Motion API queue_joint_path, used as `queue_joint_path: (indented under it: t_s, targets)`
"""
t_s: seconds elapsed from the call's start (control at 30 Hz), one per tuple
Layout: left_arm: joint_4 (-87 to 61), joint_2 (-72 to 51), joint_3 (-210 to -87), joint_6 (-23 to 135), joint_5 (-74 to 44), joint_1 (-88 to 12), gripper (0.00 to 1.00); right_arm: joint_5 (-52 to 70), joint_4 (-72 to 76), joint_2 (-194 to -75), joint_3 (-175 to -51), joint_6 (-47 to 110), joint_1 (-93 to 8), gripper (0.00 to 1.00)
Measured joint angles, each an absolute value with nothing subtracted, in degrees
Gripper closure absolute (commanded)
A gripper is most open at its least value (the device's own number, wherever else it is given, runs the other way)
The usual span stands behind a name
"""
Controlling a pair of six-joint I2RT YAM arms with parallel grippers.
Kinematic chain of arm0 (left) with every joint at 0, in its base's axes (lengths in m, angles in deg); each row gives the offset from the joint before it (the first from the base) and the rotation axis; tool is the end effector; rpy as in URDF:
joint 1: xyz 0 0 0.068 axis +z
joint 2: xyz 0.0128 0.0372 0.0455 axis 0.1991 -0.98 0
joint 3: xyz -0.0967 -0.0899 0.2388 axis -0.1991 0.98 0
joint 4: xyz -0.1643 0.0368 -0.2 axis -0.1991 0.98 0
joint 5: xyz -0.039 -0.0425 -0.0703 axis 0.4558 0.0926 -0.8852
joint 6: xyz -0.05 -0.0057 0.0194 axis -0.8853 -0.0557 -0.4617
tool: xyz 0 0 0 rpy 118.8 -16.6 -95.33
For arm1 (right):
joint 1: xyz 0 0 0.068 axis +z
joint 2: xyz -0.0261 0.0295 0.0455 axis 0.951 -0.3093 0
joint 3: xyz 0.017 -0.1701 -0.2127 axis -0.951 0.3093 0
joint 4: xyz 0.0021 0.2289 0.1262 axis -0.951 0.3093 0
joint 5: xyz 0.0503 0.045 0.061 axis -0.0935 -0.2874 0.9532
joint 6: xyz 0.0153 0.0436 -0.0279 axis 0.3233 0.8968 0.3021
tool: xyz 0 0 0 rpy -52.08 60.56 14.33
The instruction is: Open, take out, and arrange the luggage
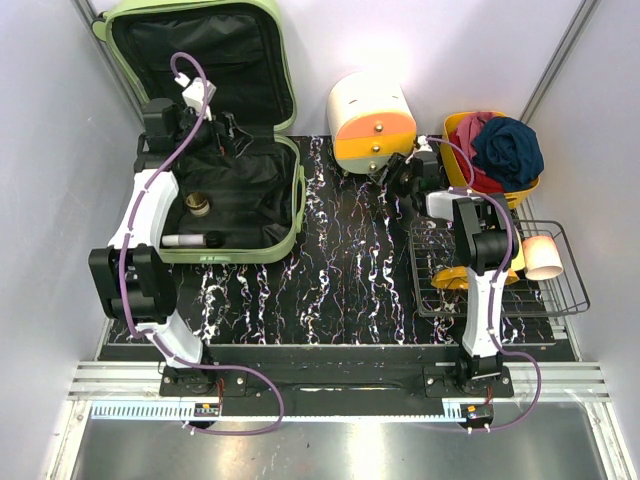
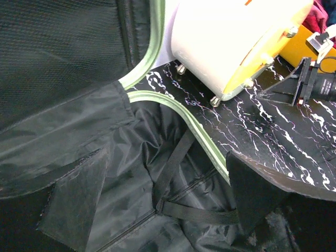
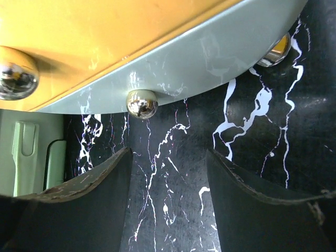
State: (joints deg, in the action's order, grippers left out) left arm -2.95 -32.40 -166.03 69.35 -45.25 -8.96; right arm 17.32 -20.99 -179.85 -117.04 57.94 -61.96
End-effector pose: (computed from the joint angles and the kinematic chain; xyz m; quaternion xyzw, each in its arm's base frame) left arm 0.4024 -0.0044 0.3747 0.1931 0.7543 -0.2395 0.5800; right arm 0.4776 0.0942 0.1456 0.0963 0.8297 0.3048 0.4576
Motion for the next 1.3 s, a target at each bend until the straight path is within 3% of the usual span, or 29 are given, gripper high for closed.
queue_joint_path:
  t_s: [0.53, 1.03, 1.3]
  targets:
    - [-2.9, -34.0, -165.9, 68.4, -47.3, -5.1, 0.01, 15.7, -24.5, -185.7, -124.8, 61.3, -60.8, 0.46]
    - [-1.1, -35.6, -166.1, 68.0, -47.3, -3.9, 0.01, 15.9, -26.8, -187.0, -124.6, 62.8, -60.6, 0.99]
    - [0.7, -35.6, -165.9, 69.1, -47.3, -2.6, 0.01, 16.4, -29.2, -180.0, -113.7, 62.9, -60.5, 1.00]
